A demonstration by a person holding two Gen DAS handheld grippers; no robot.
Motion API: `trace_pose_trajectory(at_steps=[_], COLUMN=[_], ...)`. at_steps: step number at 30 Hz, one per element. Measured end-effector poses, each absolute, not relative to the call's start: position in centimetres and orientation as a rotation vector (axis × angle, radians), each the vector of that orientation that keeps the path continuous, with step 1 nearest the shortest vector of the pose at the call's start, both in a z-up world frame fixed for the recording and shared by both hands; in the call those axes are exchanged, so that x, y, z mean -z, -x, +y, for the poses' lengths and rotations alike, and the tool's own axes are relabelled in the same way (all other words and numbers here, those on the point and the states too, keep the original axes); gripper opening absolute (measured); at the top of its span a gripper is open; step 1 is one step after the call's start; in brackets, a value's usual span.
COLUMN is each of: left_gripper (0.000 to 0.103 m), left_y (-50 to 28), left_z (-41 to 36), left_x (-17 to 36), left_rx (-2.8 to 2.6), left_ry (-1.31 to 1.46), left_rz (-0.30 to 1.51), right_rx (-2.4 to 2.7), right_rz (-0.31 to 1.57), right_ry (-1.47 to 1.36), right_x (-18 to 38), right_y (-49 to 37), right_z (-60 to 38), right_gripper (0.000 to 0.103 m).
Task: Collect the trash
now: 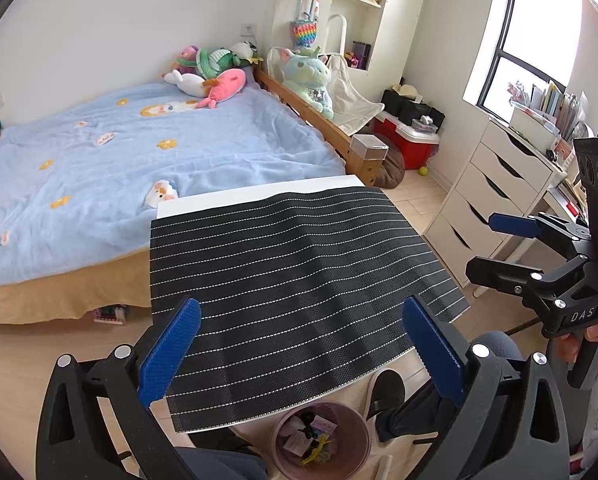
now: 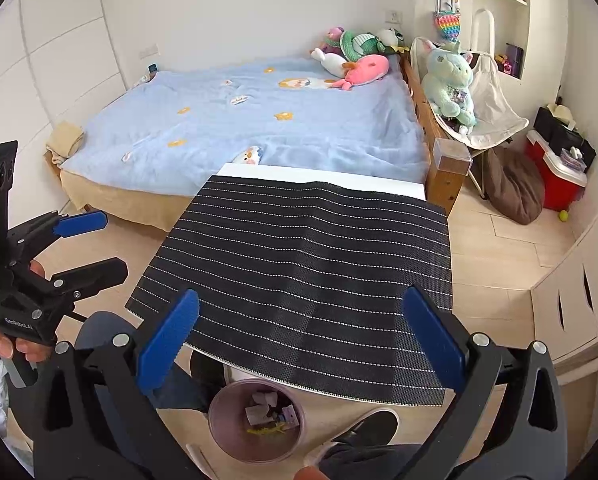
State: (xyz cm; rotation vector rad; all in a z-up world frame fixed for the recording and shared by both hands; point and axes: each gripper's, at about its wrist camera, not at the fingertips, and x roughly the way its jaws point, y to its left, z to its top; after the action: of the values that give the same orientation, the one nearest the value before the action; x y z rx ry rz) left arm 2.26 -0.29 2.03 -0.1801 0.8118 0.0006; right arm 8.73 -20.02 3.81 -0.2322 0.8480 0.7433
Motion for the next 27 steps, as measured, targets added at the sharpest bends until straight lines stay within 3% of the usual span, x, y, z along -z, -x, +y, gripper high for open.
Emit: trace_pose_trajectory(at_steps=[27], left_gripper=[0.097], left_y=[-2.64], left_z=[-0.76], left_x=[-1.80], left_rx=[0.000], left_ry=[0.177], left_rz=[0.813], right_rx=[-0.736], right_rz=[0.861], right_ry=[0.240], right_x=[-2.98], right_y=[-9.01], right_z=[-20.56], right_gripper=[0.100])
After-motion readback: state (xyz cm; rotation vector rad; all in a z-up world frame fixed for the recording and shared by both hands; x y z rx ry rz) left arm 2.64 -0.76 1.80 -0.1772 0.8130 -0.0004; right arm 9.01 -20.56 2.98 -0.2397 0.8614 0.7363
